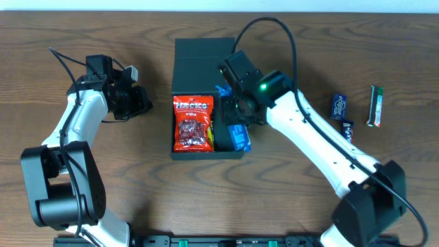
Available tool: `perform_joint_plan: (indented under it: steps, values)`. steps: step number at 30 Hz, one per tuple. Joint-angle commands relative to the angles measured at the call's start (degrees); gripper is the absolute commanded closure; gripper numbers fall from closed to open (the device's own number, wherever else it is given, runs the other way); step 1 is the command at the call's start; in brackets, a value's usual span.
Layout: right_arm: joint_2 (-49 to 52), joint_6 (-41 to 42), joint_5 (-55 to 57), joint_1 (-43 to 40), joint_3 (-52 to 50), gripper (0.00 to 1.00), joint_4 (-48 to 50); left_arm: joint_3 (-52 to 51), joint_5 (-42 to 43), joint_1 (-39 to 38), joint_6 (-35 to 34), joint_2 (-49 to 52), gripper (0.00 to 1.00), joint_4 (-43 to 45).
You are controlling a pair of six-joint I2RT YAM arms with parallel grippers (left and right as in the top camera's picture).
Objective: Pack container
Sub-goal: 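Carry the blue bar into the box beside the Hacks bag, release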
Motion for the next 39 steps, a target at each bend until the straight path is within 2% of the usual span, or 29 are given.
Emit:
perform_joint_plan:
  steps: [1, 7, 13, 18, 25, 39]
  values:
    - [0.8, 3.1, -2.1, 1.1, -1.0, 0.99, 0.9, 1.1, 0.0, 0.3, 0.6, 0.6, 0.94, -0.3]
    - [2.7, 10.8, -2.2, 1.1, -1.0, 0.99, 2.2, 1.1, 0.0, 0.3, 0.6, 0.6, 0.94, -0.7]
    - [7.3, 13.0, -4.6, 2.0, -1.0, 0.99, 6.4, 1.1, 0.0, 0.3, 0.6, 0.6, 0.94, -1.7]
    - [9.2, 14.9, -1.2, 2.3, -1.0, 0.98, 8.0, 1.1, 0.0, 0.3, 0.6, 0.6, 0.94, -2.1]
    - [9.4, 15.2, 3.5, 3.0, -1.0, 0.99, 12.5, 1.1, 0.0, 0.3, 0.6, 0.6, 0.94, -2.1]
    - [13.1, 14.8, 5.4, 3.0, -1.0, 0.98, 11.9, 1.1, 0.0, 0.3, 0.6, 0.6, 0.95, -2.1]
